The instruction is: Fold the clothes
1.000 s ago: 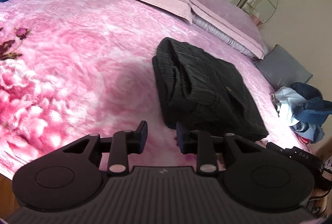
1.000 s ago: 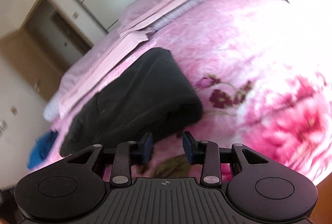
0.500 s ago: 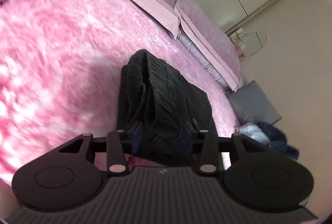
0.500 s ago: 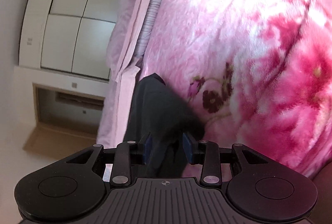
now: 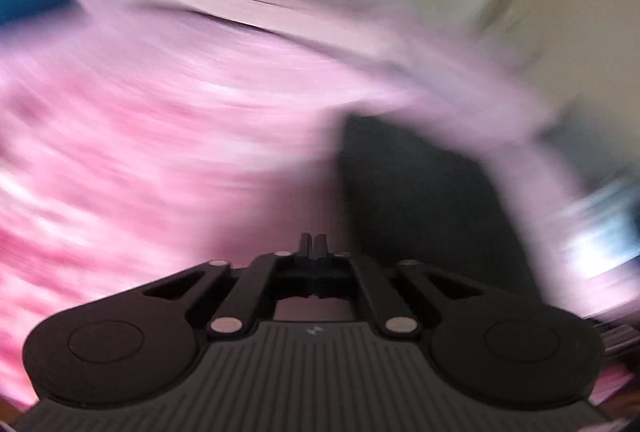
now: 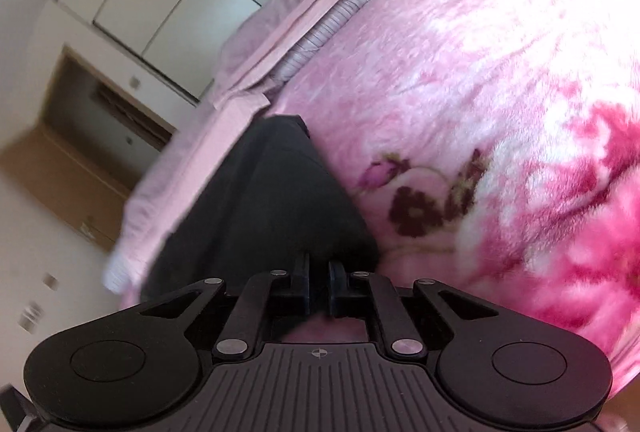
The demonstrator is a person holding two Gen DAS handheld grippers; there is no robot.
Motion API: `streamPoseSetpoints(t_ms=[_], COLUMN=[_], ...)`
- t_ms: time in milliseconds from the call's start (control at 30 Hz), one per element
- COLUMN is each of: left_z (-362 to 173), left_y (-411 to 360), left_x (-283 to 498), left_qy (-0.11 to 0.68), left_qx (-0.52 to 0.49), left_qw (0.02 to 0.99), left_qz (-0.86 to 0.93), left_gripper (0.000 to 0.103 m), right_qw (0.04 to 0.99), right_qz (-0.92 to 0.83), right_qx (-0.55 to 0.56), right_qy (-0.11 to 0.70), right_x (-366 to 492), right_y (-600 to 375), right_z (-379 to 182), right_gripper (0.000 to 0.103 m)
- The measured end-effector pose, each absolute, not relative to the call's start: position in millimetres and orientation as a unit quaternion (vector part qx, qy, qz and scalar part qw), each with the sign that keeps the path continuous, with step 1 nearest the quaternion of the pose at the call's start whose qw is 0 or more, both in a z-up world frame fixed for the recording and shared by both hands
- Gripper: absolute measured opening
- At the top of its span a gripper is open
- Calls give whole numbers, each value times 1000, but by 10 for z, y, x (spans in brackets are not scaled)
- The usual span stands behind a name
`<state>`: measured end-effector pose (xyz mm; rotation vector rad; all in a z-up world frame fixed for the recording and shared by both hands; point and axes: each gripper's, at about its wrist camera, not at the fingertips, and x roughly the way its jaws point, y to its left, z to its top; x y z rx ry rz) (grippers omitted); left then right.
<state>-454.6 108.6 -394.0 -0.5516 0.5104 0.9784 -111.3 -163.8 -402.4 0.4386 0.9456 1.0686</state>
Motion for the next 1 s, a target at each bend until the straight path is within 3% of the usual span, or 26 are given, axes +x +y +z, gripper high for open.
streamPoseSetpoints(t_ms=[67,133,200,400,600,767,1000], left_z=[-4028,-4014,-3957,-3699,-3450,-3732,-3343], left_y=[1138,1150,1136,1143,1221,1449,1605], left_x=[-4766,-4936,-5029,-5034,-4623,-4126,-3856], left_qy=[217,190,180,175,157,244,355], left_qx=[-327,-381,-401,-397,-327,-296,-319], left_qw=[811,807,806,824,894,895,847], left_qz=[434,409,397,365,263,227,235], left_gripper=[0,0,3,3,3,3,2], right_qw=[750,758,769,810,776,756,738], right_qz=[492,501,500,491,568,571,532], right_qx=[158,126,102,55,20,-45,-84], right_qy=[414,398,385,317,273,316,407], right_x=[-1183,-1258,-1338,-1657,-2104,-2286,-2090], right_y=[-1608,-1618,-1622,-1551,-1124,-574,-323], right_z=[-3899,-3804,-3726,-3436,-3429,-3876,-3535], right_gripper=[8,21,23,24,24,24,24])
